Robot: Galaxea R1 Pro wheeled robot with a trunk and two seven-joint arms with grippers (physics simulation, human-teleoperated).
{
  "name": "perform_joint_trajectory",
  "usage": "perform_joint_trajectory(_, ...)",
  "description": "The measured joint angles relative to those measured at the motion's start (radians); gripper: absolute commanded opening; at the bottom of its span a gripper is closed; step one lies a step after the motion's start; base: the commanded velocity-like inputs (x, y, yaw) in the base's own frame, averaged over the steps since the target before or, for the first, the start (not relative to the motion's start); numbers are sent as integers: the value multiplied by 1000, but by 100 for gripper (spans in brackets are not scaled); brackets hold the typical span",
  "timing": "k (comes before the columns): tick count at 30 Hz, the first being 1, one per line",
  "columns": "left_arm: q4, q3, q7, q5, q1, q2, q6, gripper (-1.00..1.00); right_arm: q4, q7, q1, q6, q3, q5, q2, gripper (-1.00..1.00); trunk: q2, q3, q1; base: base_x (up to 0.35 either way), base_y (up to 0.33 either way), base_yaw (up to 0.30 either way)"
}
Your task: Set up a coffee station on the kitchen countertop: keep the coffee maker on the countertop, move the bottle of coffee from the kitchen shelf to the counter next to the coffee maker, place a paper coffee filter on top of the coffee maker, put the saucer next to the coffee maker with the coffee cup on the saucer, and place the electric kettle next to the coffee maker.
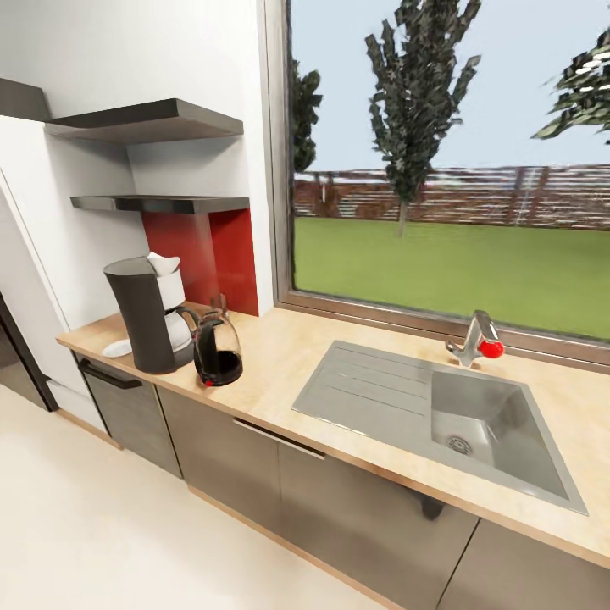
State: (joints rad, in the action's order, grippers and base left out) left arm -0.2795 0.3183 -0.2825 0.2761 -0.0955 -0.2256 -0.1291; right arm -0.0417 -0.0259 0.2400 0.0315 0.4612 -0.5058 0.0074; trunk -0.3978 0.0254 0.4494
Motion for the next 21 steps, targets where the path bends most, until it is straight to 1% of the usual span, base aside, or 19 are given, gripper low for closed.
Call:
perform_joint_trajectory(3,48,-1,36,4,0,2,3,100,0,-1,0,10,-1,-2,0,100,0,0,0,0,0,0)
perform_joint_trajectory(8,99,-1,82,6,0,2,7,100,0,-3,0,18,-5,-4,1,100,0,0,0,0,0,0)
perform_joint_trajectory(9,171,-3,151,7,2,1,8,100,1,-2,0,20,-6,-5,2,100,0,0,0,0,0,0)
perform_joint_trajectory(12,216,-2,212,7,1,1,9,100,1,-3,0,20,-5,-4,4,100,0,0,0,0,0,0)
perform_joint_trajectory(13,222,-2,226,7,1,2,9,100,1,-3,0,20,-5,-4,4,100,0,0,0,0,0,-230)
perform_joint_trajectory(14,230,-1,263,6,1,10,19,100,1,-2,0,18,-6,-5,2,100,0,0,0,0,0,-243)
perform_joint_trajectory(17,231,0,267,6,1,11,32,100,1,-2,0,19,-5,-5,1,100,0,0,0,0,0,-256)
perform_joint_trajectory(21,231,-7,268,20,1,14,90,100,1,-2,0,19,-6,-5,1,100,0,0,0,0,0,-264)
